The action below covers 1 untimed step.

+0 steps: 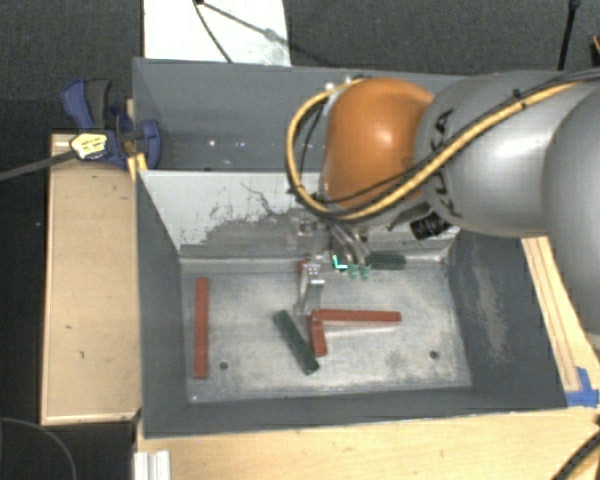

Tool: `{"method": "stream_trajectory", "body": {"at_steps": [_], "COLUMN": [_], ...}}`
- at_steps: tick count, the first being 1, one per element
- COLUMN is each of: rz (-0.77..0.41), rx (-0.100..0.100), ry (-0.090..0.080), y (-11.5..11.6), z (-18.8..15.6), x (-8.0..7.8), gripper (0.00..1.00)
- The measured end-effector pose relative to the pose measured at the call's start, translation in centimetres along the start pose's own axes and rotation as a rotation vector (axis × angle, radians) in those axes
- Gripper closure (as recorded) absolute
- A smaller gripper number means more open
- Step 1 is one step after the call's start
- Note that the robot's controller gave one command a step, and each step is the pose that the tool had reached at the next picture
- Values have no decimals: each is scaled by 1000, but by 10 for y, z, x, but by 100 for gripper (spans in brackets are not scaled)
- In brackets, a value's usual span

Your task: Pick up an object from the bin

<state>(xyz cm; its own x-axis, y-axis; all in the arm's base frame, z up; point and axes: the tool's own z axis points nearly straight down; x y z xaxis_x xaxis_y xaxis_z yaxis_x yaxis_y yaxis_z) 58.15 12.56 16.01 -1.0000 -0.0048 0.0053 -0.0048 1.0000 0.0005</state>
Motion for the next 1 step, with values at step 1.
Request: {"method": "stream_trajectory", "body": {"at_steps": [1], "rz": [74], "rx": [-1], "ry": [-4], "y": [-33], "z": [92], "x": [23], "gripper": [0]}}
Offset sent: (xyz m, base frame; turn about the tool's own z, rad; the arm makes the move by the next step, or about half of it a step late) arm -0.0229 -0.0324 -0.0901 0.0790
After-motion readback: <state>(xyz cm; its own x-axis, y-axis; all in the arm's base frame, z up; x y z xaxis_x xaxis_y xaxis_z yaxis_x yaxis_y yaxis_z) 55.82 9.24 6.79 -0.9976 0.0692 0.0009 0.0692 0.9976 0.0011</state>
